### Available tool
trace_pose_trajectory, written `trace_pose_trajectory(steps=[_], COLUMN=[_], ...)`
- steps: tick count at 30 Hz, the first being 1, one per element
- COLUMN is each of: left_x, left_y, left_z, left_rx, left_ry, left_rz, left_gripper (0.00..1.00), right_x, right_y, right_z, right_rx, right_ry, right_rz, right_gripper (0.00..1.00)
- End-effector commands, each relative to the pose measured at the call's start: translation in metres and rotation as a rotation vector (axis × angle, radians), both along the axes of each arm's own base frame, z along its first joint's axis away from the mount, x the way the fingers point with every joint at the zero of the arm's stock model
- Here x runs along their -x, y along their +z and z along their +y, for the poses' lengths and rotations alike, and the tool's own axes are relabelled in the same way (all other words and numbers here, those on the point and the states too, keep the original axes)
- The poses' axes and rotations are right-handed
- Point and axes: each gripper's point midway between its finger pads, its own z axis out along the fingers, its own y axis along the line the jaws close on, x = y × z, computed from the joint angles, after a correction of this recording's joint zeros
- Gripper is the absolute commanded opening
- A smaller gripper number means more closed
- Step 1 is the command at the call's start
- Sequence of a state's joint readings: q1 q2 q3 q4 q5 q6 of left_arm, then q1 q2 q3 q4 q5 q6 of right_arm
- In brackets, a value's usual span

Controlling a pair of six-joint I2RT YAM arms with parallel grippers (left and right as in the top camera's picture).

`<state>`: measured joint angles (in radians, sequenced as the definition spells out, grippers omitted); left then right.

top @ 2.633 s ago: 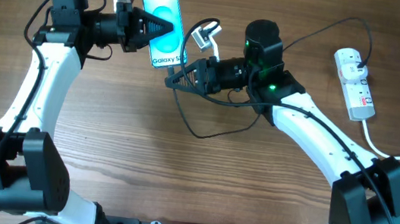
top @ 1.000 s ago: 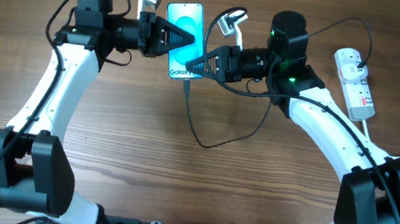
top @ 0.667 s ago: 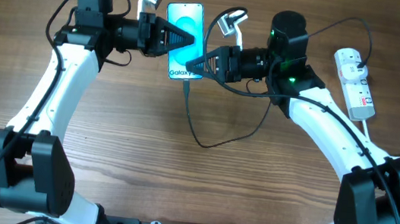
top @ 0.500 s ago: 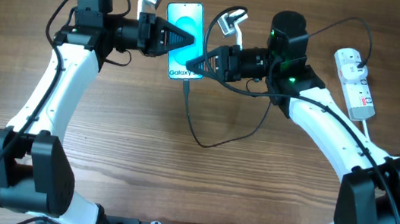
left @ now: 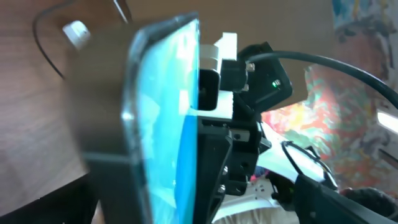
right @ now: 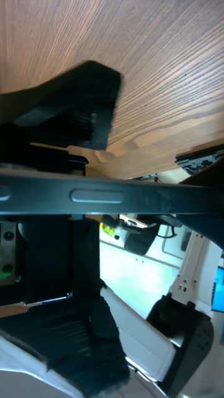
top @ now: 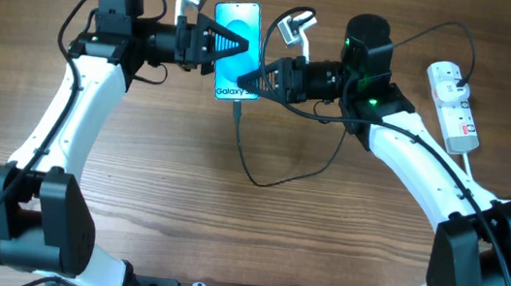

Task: Plug charger to phone and switch on socket
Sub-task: 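Lower the phone with the attached cable flat onto the table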

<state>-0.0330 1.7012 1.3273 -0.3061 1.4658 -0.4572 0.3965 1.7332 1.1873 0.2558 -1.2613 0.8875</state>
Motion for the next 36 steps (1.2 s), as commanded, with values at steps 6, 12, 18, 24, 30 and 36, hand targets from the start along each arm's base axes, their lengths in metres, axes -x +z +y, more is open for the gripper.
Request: trace_pose_trajectory(steps=[6,12,18,24,30,36], left_x=[-0.049,-0.034,-0.028,-0.026,-0.026,-0.026], left_y=[-0.079,-0.143,-0.156,-0.156,-0.156,-0.157], left_z=[0.058,0.106,0.117,0.112,0.108,0.108], left_rx=[-0.418,-0.835,-0.973,-0.977,-0.982,-0.999], left_ry=[0.451,0.644,0.686,0.673,0.664,0.671], left_rz=[0.159,0.316,0.323,0.317,0.310,0.304], left_gripper=[1.00,1.00,1.00,1.00,1.00,1.00], right_x=[-0.023,-0.038,-0.031,-0.022,-0.016,-0.016], right_y=[-0.061,-0.137,-0.200,-0.248,-0.259,-0.259], right_z=[-0.015,-0.051,-0.056,-0.053,-0.046,-0.046], right_rx=[0.268,0.618,0.711,0.768,0.781,0.781], right_ry=[-0.214,-0.385,-0.355,-0.313,-0.287,-0.287], right_rz=[0.012,0.041,0.161,0.237,0.244,0.242], right_gripper=[0.04,0.04,0.04,0.04,0.05,0.22])
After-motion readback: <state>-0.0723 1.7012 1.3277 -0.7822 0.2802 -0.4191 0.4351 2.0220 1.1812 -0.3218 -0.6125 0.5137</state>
